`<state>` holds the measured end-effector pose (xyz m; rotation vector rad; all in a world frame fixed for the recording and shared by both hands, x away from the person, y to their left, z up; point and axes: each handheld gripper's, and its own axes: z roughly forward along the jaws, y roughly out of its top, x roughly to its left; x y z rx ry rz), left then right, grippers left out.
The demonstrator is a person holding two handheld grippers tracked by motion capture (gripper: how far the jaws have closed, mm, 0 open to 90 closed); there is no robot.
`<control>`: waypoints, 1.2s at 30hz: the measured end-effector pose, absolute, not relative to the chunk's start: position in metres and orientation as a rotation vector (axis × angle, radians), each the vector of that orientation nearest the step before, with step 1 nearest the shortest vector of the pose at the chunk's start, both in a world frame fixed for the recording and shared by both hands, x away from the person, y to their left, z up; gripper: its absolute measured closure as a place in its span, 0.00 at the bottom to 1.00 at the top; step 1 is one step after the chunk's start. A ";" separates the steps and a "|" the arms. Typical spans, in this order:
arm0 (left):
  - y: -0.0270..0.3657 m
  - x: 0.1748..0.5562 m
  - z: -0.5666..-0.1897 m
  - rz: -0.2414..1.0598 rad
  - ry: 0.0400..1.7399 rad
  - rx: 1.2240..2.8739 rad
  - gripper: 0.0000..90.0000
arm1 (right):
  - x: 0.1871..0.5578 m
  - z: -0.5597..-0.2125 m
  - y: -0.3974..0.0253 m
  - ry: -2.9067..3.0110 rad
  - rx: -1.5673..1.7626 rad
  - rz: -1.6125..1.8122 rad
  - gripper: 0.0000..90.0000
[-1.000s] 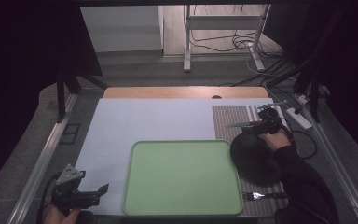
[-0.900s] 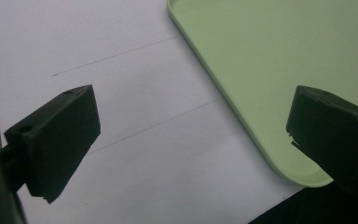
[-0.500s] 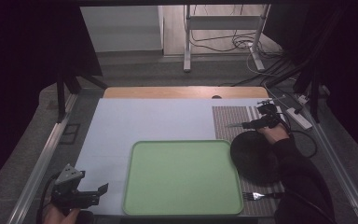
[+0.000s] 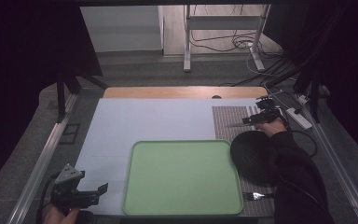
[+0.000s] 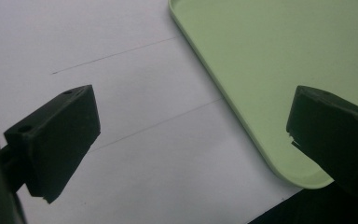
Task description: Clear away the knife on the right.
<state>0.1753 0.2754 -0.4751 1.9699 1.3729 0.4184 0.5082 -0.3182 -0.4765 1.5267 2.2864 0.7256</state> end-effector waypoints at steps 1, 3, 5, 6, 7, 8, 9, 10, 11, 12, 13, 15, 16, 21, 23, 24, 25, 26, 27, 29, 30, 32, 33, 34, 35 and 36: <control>0.275 0.175 -0.475 0.418 1.373 1.970 0.03 | 0.510 -0.477 -0.318 2.288 1.527 0.717 0.00; 0.276 0.175 -0.475 0.416 1.374 1.969 0.03 | 0.514 -0.479 -0.319 2.290 1.525 0.705 0.00; 0.276 0.175 -0.475 0.415 1.374 1.969 0.03 | 0.518 -0.480 -0.319 2.290 1.525 0.695 0.00; 0.276 0.175 -0.475 0.415 1.375 1.969 0.03 | 0.519 -0.480 -0.319 2.288 1.524 0.694 0.00; 0.276 0.176 -0.475 0.415 1.375 1.969 0.03 | 0.521 -0.480 -0.319 2.286 1.527 0.687 0.00; 0.276 0.176 -0.475 0.414 1.375 1.969 0.03 | 0.522 -0.481 -0.320 2.285 1.531 0.682 0.00; 0.276 0.176 -0.475 0.414 1.375 1.969 0.03 | 0.523 -0.481 -0.320 2.282 1.528 0.678 0.00; 0.276 0.176 -0.475 0.414 1.375 1.969 0.03 | 0.525 -0.482 -0.320 2.279 1.523 0.673 0.00; 0.276 0.176 -0.475 0.413 1.376 1.969 0.03 | 0.526 -0.482 -0.321 2.276 1.519 0.669 0.03; 0.276 0.176 -0.475 0.413 1.376 1.970 0.03 | 0.526 -0.482 -0.321 2.275 1.515 0.670 0.07; 0.276 0.176 -0.475 0.413 1.376 1.970 0.03 | 0.527 -0.482 -0.323 2.266 1.515 0.667 0.11; 0.276 0.176 -0.475 0.411 1.376 1.971 0.03 | 0.527 -0.481 -0.326 2.254 1.513 0.678 0.23; 0.276 0.176 -0.475 0.411 1.377 1.972 0.03 | 0.527 -0.480 -0.328 2.253 1.514 0.689 0.30; 0.275 0.176 -0.476 0.410 1.380 1.974 0.03 | 0.530 -0.478 -0.338 2.304 1.491 0.669 0.66; 0.275 0.177 -0.476 0.408 1.382 1.974 0.03 | 0.532 -0.479 -0.342 2.317 1.480 0.665 0.79; 0.275 0.177 -0.476 0.408 1.382 1.974 0.04 | 0.533 -0.479 -0.344 2.318 1.481 0.667 0.89; 0.275 0.177 -0.476 0.407 1.383 1.974 0.04 | 0.534 -0.479 -0.346 2.319 1.483 0.669 0.94; 0.275 0.177 -0.476 0.406 1.384 1.975 0.04 | 0.535 -0.479 -0.348 2.319 1.484 0.674 0.99; 0.275 0.177 -0.476 0.406 1.384 1.974 0.04 | 0.536 -0.479 -0.350 2.312 1.477 0.663 0.99; 0.275 0.177 -0.476 0.404 1.385 1.975 0.04 | 0.538 -0.479 -0.352 2.301 1.478 0.632 0.99; 0.276 0.177 -0.476 0.403 1.385 1.975 0.04 | 0.539 -0.480 -0.353 2.300 1.480 0.622 0.99; 0.275 0.177 -0.476 0.402 1.385 1.975 0.04 | 0.541 -0.483 -0.355 2.299 1.485 0.600 0.99; 0.275 0.177 -0.476 0.402 1.384 1.976 0.04 | 0.542 -0.486 -0.356 2.300 1.491 0.596 0.99; 0.275 0.177 -0.476 0.402 1.384 1.976 0.04 | 0.543 -0.488 -0.357 2.301 1.495 0.587 0.99; 0.275 0.177 -0.476 0.402 1.383 1.977 0.04 | 0.543 -0.491 -0.359 2.305 1.502 0.566 0.99; 0.275 0.177 -0.476 0.402 1.383 1.978 0.04 | 0.543 -0.491 -0.359 2.305 1.502 0.566 0.99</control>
